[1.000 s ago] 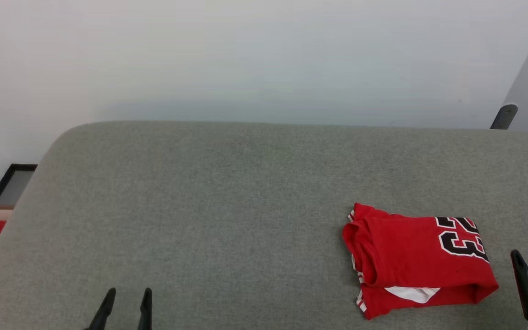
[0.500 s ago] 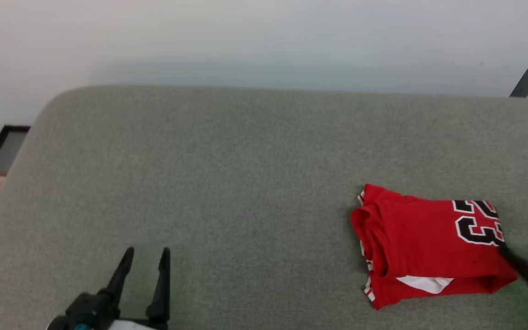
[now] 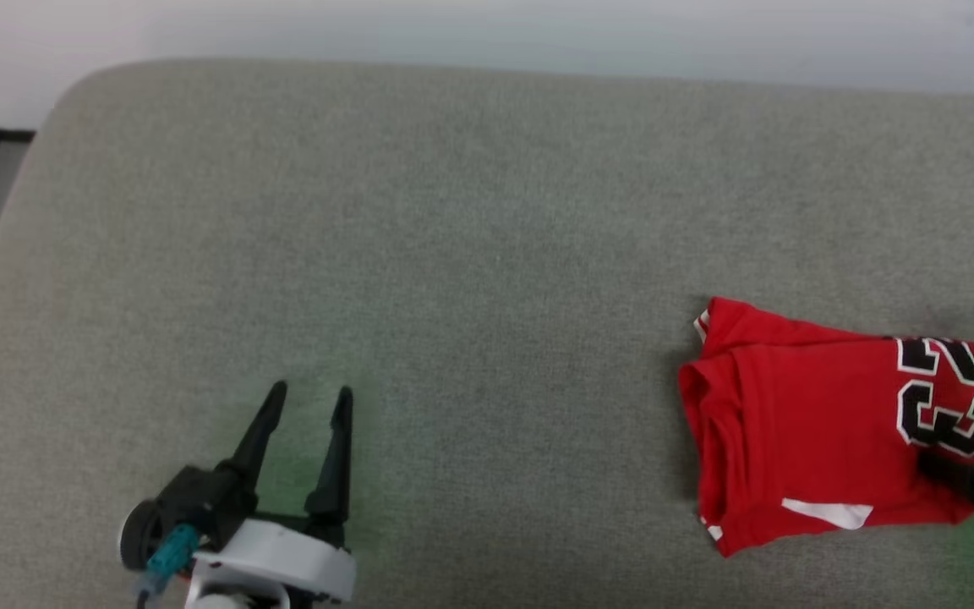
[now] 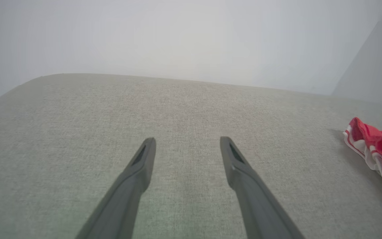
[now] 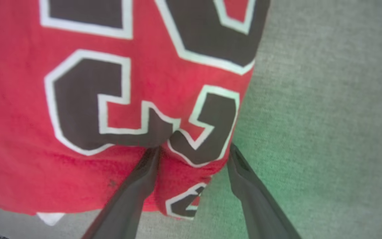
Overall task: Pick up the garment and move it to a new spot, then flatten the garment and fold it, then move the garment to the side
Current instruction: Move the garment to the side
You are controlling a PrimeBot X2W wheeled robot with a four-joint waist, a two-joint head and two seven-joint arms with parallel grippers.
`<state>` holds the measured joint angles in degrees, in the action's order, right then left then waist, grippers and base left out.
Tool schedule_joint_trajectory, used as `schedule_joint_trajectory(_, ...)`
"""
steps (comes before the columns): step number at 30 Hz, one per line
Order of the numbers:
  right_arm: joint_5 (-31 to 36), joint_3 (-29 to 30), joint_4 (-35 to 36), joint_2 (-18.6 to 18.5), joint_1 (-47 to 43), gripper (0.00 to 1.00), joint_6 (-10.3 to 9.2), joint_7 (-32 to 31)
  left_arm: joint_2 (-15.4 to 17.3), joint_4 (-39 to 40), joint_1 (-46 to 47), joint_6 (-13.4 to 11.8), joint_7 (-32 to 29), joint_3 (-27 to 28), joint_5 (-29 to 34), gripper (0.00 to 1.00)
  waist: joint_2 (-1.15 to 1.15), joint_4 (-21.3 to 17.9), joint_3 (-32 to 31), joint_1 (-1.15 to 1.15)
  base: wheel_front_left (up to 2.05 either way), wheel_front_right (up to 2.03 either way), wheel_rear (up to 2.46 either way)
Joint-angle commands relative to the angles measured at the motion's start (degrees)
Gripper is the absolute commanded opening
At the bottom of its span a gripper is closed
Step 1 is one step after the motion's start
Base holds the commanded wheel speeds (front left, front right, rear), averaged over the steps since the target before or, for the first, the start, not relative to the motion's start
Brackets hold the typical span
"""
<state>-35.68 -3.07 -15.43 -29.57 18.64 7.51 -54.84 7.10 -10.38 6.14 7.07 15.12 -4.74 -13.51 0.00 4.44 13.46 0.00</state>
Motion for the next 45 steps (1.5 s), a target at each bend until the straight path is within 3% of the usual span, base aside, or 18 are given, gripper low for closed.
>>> schedule_joint_trajectory(1, 0.15, -0.84, -1.4, 1.61, 0.41, 1.0, -0.04, 1.15, -0.17, -0.39, 1.09, 0.24, -0.01, -0.13, 0.28, 1.0, 0.0, 0.44, 1.69, 0.0, 0.0, 0.0, 0.0)
schedule_joint_trajectory(2, 0.17, -1.36, -1.71, 1.9, 0.65, 0.82, -0.04, 1.77, -0.17, -0.58, 1.42, 0.26, -0.01, -0.16, 0.32, 1.0, 0.0, 0.39, 1.82, 0.0, 0.0, 0.0, 0.0)
schedule_joint_trajectory(3, 0.15, -1.74, -1.8, 2.21, 0.95, 0.36, -0.04, 2.71, -0.1, -0.75, 1.75, 0.31, -0.01, -0.19, 0.39, 1.0, 0.0, 0.27, 1.94, 0.0, 0.0, 0.0, 0.0)
schedule_joint_trajectory(4, 0.13, -1.86, -2.13, 2.41, 1.25, 0.0, -0.04, 3.59, 0.0, -0.9, 2.08, 0.36, -0.01, -0.18, 0.44, 1.0, 0.0, 0.11, 2.0, 0.0, 0.0, 0.0, 0.0)
schedule_joint_trajectory(13, -1.73, 0.85, -2.81, 0.75, 1.42, 0.0, -0.08, 10.66, 0.22, 0.79, 3.41, 0.43, 0.0, 0.67, -0.31, 1.0, 0.0, -3.35, 1.91, 0.0, 0.0, 0.0, 0.0)
schedule_joint_trajectory(25, -2.19, 12.14, -2.49, -5.04, 2.68, 0.0, -0.05, 18.93, 7.93, 7.8, 12.19, 0.43, -0.01, -6.06, 1.08, 1.0, 0.0, -11.7, 8.98, 0.0, 0.0, 0.0, 0.0)
schedule_joint_trajectory(36, 6.11, 17.48, -11.38, -9.27, 12.09, 0.0, -0.06, 24.86, 12.84, 9.84, 26.87, 0.44, -0.01, -11.99, 0.86, 1.0, 0.0, -13.11, 16.92, 0.0, 0.0, 0.0, 0.0)
schedule_joint_trajectory(45, 16.17, 22.26, -22.71, -10.58, 22.83, 0.0, -0.05, 30.93, 13.97, 10.64, 32.86, 0.43, -0.01, -10.9, 1.59, 1.0, 0.0, -12.66, 21.94, 0.0, 0.0, 0.0, 0.0)
